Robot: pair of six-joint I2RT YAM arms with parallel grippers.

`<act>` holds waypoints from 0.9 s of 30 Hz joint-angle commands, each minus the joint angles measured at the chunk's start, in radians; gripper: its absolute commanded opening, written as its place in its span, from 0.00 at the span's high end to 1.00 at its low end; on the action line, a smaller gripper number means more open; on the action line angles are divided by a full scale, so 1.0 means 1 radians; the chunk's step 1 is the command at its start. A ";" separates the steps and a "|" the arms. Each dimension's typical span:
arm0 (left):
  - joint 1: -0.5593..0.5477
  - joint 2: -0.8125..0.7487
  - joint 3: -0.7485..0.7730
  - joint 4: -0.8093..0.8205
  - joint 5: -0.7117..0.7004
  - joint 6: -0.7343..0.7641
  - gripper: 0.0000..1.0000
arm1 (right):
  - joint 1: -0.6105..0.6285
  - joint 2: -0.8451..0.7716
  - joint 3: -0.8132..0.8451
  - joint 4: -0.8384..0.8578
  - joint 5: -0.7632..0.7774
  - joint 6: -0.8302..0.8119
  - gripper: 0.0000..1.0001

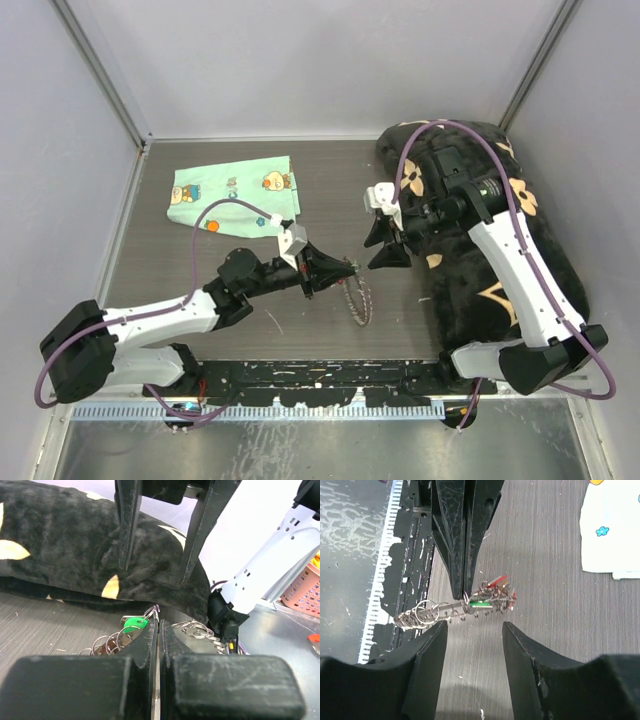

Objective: Remove the keys from the keyring
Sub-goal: Remove the key from the keyring.

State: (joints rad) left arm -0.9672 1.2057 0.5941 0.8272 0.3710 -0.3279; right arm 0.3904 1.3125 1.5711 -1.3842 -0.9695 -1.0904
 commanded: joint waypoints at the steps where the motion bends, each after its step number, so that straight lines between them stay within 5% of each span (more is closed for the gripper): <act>1: 0.043 -0.071 0.002 0.123 0.105 0.030 1.00 | -0.018 -0.049 -0.036 0.049 -0.089 -0.008 0.44; 8: 0.119 -0.091 0.056 0.044 0.331 -0.024 1.00 | -0.017 -0.095 -0.197 0.167 -0.185 -0.149 0.27; 18: 0.190 -0.047 0.132 0.020 0.535 -0.129 1.00 | 0.015 -0.076 -0.203 0.223 -0.230 -0.242 0.27; 27: 0.216 -0.015 0.185 -0.022 0.587 -0.142 1.00 | 0.059 -0.086 -0.256 0.239 -0.270 -0.227 0.39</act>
State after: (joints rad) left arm -0.7609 1.1946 0.7212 0.7673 0.9207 -0.4549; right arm 0.4427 1.2396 1.3281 -1.1790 -1.1816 -1.3087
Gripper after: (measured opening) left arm 0.008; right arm 0.642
